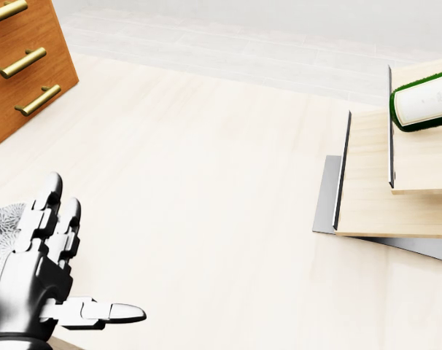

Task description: Put the wine bottle on the wine rack.

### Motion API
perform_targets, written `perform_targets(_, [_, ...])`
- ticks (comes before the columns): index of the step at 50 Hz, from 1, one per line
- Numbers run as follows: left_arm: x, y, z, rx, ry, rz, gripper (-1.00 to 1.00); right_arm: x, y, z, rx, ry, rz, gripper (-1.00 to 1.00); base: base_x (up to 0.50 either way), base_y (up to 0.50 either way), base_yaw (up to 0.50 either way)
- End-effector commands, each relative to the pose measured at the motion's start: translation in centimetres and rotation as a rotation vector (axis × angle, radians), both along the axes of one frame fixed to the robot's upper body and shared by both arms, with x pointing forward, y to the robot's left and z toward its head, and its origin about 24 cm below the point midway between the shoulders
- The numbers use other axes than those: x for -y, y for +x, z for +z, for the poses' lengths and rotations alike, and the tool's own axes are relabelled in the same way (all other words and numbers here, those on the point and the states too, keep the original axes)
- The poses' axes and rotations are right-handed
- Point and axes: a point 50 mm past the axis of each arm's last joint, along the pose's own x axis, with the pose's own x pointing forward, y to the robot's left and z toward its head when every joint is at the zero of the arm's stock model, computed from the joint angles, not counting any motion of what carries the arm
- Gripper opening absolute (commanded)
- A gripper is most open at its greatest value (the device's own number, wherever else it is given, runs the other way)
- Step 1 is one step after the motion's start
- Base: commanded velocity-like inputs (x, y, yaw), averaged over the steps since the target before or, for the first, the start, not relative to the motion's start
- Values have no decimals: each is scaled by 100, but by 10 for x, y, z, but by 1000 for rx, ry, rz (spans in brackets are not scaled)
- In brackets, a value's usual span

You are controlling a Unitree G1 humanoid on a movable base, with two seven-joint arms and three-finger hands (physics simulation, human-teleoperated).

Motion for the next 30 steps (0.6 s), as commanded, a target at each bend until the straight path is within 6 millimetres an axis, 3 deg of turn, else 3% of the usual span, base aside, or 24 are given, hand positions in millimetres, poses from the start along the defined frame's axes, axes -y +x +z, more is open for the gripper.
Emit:
perform_targets(1, [0, 1, -2, -9, -1, 0, 100, 5, -7, -74, -265, -5, -30, -100, 0, 0, 0])
perform_targets(11, [0, 0, 0, 0, -1, 1, 100, 8, -10, -78, -278, -8, -38, -53, 0, 0, 0])
perform_targets(26, [0, -1, 0, 2, -2, 0, 100, 11, -14, -76, -277, -22, -56, -29, 0, 0, 0])
perform_targets(30, [-1, -1, 0, -2, -3, 2, 100, 13, -16, -73, -268, -25, -66, -15, 0, 0, 0])
